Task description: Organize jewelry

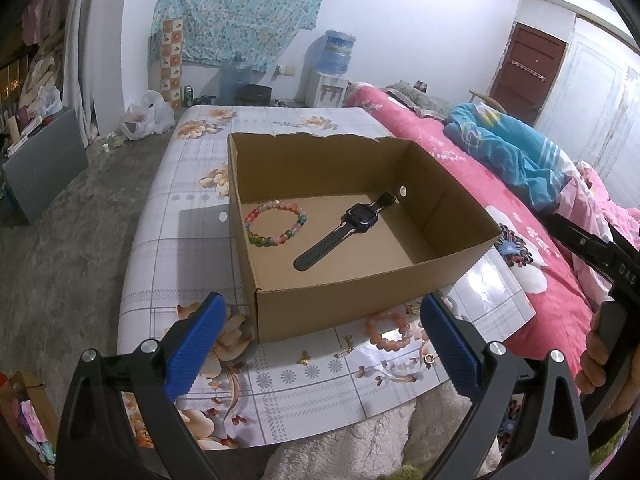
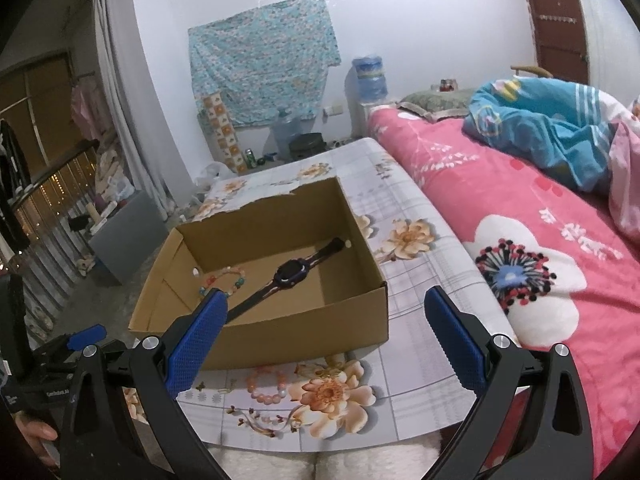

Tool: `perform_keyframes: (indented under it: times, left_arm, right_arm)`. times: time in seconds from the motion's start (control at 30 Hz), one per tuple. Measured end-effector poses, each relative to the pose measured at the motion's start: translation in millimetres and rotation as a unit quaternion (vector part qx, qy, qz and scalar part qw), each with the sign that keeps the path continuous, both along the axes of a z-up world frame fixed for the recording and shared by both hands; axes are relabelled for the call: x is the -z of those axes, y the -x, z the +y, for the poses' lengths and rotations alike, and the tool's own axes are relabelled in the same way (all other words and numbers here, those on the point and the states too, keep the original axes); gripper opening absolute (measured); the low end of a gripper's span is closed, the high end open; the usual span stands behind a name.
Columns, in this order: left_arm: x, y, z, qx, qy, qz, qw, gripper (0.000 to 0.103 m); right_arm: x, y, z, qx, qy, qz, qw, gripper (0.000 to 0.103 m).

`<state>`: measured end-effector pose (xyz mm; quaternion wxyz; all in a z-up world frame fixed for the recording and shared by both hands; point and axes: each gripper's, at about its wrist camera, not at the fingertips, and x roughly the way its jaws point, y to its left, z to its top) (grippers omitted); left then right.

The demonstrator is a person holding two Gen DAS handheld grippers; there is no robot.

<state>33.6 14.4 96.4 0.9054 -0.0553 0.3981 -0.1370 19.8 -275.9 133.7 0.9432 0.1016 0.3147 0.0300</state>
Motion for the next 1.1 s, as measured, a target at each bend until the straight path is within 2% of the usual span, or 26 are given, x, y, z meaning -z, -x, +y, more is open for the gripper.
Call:
perform_keyframes:
  times: [0.47, 0.87, 1.1]
  left_arm:
    - [0.7, -1.0, 1.0, 0.000, 0.000, 0.001, 1.0000, 0.096]
    - [4.5, -0.5, 9.6, -0.009, 0.015, 0.001, 0.9998, 0.096]
    - [13.1, 9.6, 25.5, -0.019, 0.019, -0.008, 0.9996, 0.096]
  right_arm:
    - [-8.8, 0.4, 1.4, 0.010, 0.019, -0.007, 1.000, 0.095]
    - [-16.0, 8.2, 20.6, 0.029, 0.080, -0.030, 0.996, 0.095]
    - [-10.4, 14.8, 3.1, 0.024, 0.079, -0.051, 0.995, 0.095]
